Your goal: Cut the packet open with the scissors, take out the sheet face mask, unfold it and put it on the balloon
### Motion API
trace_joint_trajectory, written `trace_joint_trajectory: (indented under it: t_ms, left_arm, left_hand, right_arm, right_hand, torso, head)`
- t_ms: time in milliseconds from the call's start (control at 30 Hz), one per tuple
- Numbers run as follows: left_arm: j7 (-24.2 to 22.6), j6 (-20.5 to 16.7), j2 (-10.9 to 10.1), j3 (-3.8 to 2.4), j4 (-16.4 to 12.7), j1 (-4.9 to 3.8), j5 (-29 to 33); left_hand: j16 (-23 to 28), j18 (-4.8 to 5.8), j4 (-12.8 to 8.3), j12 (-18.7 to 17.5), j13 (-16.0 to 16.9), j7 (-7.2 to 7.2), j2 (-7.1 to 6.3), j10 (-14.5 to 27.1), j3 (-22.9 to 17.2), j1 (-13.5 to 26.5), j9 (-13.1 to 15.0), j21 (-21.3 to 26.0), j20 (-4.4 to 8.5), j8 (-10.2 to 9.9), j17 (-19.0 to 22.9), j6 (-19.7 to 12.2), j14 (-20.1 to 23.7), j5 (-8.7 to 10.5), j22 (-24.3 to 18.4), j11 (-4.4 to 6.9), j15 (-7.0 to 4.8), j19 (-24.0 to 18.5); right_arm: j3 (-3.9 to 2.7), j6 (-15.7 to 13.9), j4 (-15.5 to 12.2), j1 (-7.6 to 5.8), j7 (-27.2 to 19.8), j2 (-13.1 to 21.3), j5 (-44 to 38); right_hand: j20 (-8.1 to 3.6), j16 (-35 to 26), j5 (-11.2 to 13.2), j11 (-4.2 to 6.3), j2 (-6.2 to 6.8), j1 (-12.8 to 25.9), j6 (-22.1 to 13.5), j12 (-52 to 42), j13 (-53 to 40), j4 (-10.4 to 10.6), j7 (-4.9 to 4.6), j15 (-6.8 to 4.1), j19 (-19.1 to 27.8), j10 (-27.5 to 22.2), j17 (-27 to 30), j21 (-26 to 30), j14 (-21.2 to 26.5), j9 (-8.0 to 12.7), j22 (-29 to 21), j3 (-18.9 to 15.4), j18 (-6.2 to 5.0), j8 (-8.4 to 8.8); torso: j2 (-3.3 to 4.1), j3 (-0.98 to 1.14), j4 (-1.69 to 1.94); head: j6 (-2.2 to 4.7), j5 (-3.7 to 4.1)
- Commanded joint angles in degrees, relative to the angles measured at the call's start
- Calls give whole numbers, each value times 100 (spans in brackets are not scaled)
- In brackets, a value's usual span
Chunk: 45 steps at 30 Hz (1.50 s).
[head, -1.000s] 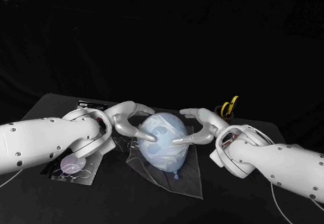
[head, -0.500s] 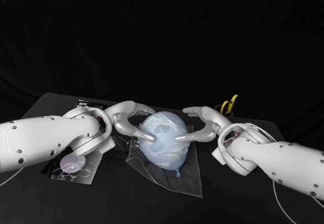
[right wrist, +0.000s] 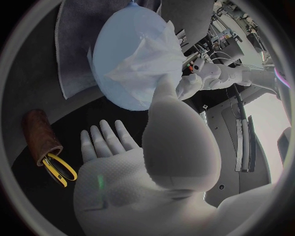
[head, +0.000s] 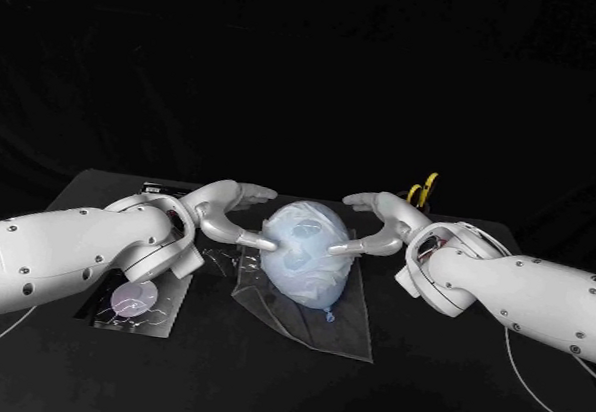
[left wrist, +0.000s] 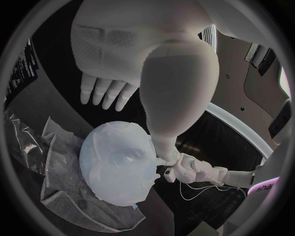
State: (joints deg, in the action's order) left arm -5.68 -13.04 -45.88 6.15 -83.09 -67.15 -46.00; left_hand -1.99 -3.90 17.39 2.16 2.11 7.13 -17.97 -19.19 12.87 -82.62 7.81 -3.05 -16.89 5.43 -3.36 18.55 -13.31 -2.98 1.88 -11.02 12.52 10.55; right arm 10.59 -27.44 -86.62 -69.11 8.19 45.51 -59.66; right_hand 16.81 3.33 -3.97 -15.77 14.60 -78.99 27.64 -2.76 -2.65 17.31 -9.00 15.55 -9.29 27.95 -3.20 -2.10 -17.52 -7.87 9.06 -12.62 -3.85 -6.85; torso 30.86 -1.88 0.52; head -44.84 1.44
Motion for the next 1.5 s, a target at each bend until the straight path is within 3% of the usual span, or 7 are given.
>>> trace_joint_trajectory:
  t_ms: [33, 433, 900, 1033, 1167, 1267, 1500]
  left_arm:
    - [-206, 34, -7, -9, 26, -4, 8]
    - [-79, 123, 98, 1, 155, -4, -604]
    - [-17, -112, 475, 31, 411, 13, -947]
    - [-14, -168, 522, 32, 445, 16, -882]
    - [13, -158, 560, 32, 467, 17, -844]
    - [46, -98, 592, 32, 487, 17, -827]
    - [85, 18, 671, 32, 544, 17, -770]
  left_hand:
    - [31, 43, -9, -26, -11, -70, 4, 90, 16, -217, -11, 35, 5, -27, 15, -17, 82, -3, -8, 66, -37, -51]
    - [23, 37, -7, -35, -20, -73, 16, 261, -20, -744, -21, 51, 9, -40, 17, -73, 115, -9, -16, 202, -81, -101]
    - [-13, 20, -4, -22, -13, -113, 24, 260, -92, -895, -39, 60, 20, -66, -19, -149, -14, -10, -19, 180, -44, -124]
    - [-93, -31, -4, 34, 21, 38, 42, -13, -163, -863, 29, 30, 28, 1, -88, 20, -283, -13, -1, 68, -22, -42]
    - [-130, -77, -4, 48, 29, 206, 56, -141, -235, -867, 97, 16, 32, 75, -120, 198, -409, -15, 7, 68, -32, -7]
    - [-185, -137, 1, 70, 43, 350, 73, -321, -280, -861, 185, 7, 34, 178, -168, 438, -598, -16, 11, 33, -48, 11]
    - [-253, -236, -6, 98, 60, 381, 122, -584, -363, -842, 267, -2, 31, 273, -227, 653, -839, -15, 16, -47, -55, 35]
  right_arm:
    - [2, 119, 96, -3, -21, -33, -46]
    - [2, 232, 268, -9, -34, -111, -39]
    - [1, 256, 258, -13, -29, -66, 51]
    - [-1, 166, 202, -17, -122, -22, 191]
    - [-5, 56, 118, -22, -318, 37, 407]
    - [-9, 1, 31, -29, -471, 92, 556]
    - [-15, 13, -187, -39, -696, 223, 880]
  right_hand:
    - [8, 19, 19, 8, -58, -2, 36, -7, -6, 1, -825, 1, -31, 43, -7, -25, -43, -8, -6, 36, -86, -22]
    - [8, 24, 21, 9, -63, -5, 58, -6, -6, 1, -824, 0, -26, 52, -9, -24, -60, -14, -11, 30, -87, -35]
    - [7, 138, 36, 22, -119, 5, 39, -8, -12, 0, -819, -31, -26, 175, -74, -28, -433, -12, -11, 63, -112, -76]
    - [7, 140, 37, 23, -128, 10, 50, -9, -13, 0, -820, -34, -46, 190, -73, -33, -436, -15, 6, 71, -116, -84]
    - [8, 176, 50, 32, -215, 53, 94, -24, -22, -2, -820, -48, -71, 320, -91, -46, -561, -26, 22, 115, -133, -126]
    - [8, 276, 62, 51, -168, 157, 133, -64, -44, -1, -815, -79, -94, 627, -143, -58, -875, -36, 37, 27, -157, -172]
    - [9, 356, 52, 70, -73, 392, 154, -68, -50, 4, -811, -110, -111, 862, -177, -68, -1123, -38, 45, -62, -189, -221]
  torso:
    - [-5, 2, 3]
    - [-3, 5, -5]
    - [7, 4, -14]
    - [4, 6, -9]
    - [2, 5, -5]
    - [-1, 4, -7]
    - [2, 4, -10]
  head:
    - [-12, -20]
    - [27, -25]
    - [50, -13]
    - [43, 15]
    - [40, 60]
    - [40, 82]
    - [44, 130]
